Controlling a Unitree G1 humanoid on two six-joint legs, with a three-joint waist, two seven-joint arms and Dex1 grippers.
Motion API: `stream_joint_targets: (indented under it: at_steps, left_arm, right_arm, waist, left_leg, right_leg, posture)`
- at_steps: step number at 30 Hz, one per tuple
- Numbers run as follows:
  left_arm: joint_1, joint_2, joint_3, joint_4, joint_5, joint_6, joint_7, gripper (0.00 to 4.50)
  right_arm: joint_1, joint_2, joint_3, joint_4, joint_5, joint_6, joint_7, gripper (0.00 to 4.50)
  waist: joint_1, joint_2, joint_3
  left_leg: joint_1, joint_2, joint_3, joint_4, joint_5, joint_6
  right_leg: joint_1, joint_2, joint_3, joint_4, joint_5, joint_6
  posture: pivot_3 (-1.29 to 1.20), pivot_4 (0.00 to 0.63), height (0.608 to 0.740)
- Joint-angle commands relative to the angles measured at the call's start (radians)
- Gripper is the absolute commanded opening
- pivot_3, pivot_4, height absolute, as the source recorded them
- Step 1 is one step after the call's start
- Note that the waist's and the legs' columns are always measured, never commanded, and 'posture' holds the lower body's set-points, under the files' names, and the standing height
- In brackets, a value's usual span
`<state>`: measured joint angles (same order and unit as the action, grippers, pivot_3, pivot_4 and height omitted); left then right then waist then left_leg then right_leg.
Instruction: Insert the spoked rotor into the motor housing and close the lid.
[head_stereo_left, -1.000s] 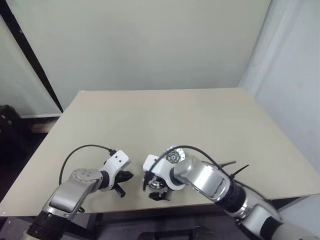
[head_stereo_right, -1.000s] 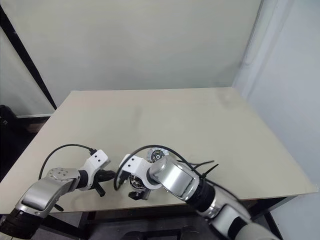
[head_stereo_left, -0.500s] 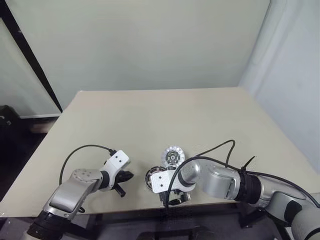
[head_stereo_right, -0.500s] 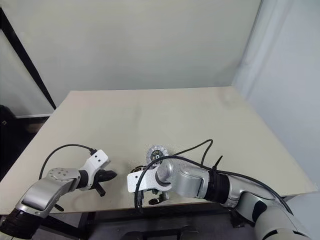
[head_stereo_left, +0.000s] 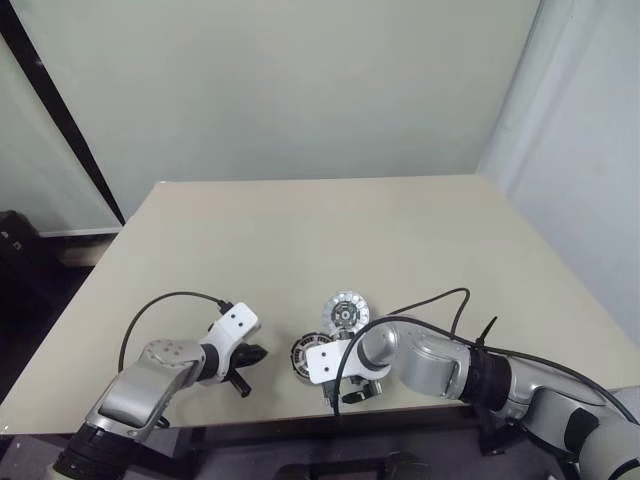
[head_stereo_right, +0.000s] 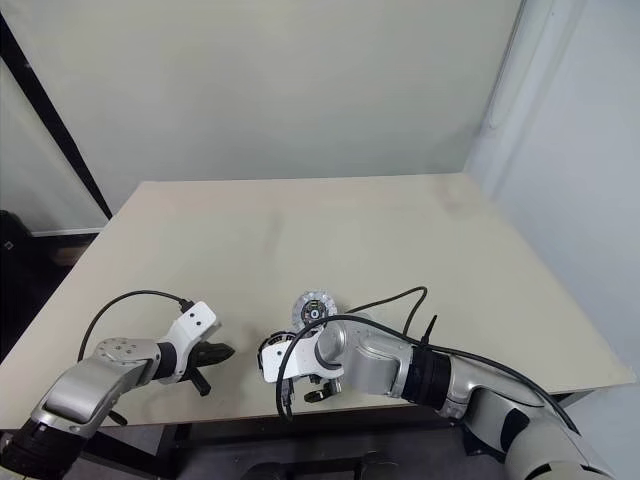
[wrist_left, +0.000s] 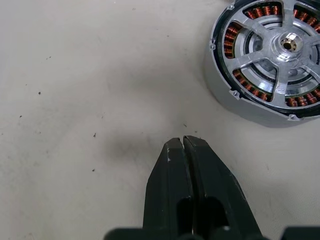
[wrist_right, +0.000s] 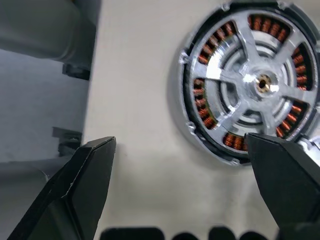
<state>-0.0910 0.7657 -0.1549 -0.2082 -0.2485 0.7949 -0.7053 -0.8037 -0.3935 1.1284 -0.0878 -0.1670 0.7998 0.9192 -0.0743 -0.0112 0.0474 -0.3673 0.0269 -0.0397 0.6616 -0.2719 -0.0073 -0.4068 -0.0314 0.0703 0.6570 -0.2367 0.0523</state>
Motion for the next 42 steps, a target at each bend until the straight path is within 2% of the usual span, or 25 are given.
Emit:
stream_joint_targets:
  at_steps: [1,10,13,24,33,42]
  left_arm:
    - [-0.004,0.005,0.018,-0.039,0.004,-0.011,-0.006,0.00]
    - [-0.001,0.001,0.024,-0.043,-0.002,-0.013,-0.010,0.00]
    - [-0.001,-0.001,0.024,-0.043,-0.002,-0.014,-0.010,0.00]
    - [0.003,-0.003,0.032,-0.035,0.001,-0.021,-0.009,0.00]
    - [0.000,-0.003,0.050,-0.015,0.004,-0.029,-0.007,0.00]
    - [0.001,-0.002,0.057,-0.003,0.004,-0.039,-0.005,0.00]
  right_arm:
    - [0.010,0.015,-0.036,0.003,-0.029,-0.021,0.004,3.91]
    - [0.040,0.040,-0.066,0.038,-0.093,-0.059,0.003,0.79]
    - [0.048,0.047,-0.081,0.043,-0.106,-0.072,-0.002,0.03]
    - [0.064,0.097,-0.148,-0.001,-0.069,0.007,0.056,0.03]
    - [0.038,0.057,-0.107,-0.072,-0.088,-0.022,0.152,0.03]
    - [0.045,0.050,-0.098,-0.077,-0.123,-0.070,0.172,0.03]
  waist:
    - [0.000,0.000,0.000]
    - [0.000,0.000,0.000]
    - [0.001,0.000,0.000]
    - [0.003,0.000,0.000]
    - [0.003,0.000,0.000]
    - [0.003,0.000,0.000]
  left_leg:
    - [0.000,0.000,0.000,0.000,0.000,0.000]
    - [0.000,0.000,0.000,0.000,0.000,0.000]
    - [0.001,0.000,0.000,0.000,0.000,0.000]
    - [0.000,0.000,0.000,0.000,0.000,0.000]
    - [0.000,0.000,0.000,0.000,0.000,0.000]
    - [0.000,0.000,0.000,0.000,0.000,0.000]
  right_leg:
    - [0.000,0.000,0.000,0.000,0.000,0.000]
    - [0.000,0.000,0.000,0.000,0.000,0.000]
    - [0.000,0.000,0.000,0.000,0.000,0.000]
    - [0.001,0.000,0.000,0.000,0.000,0.000]
    - [0.001,0.000,0.000,0.000,0.000,0.000]
    - [0.001,0.000,0.000,0.000,0.000,0.000]
  posture:
    - [0.00,0.000,0.740]
    - [0.00,0.000,0.740]
    - [0.00,0.000,0.740]
    - [0.00,0.000,0.740]
    - [0.00,0.000,0.740]
    - [0.00,0.000,0.740]
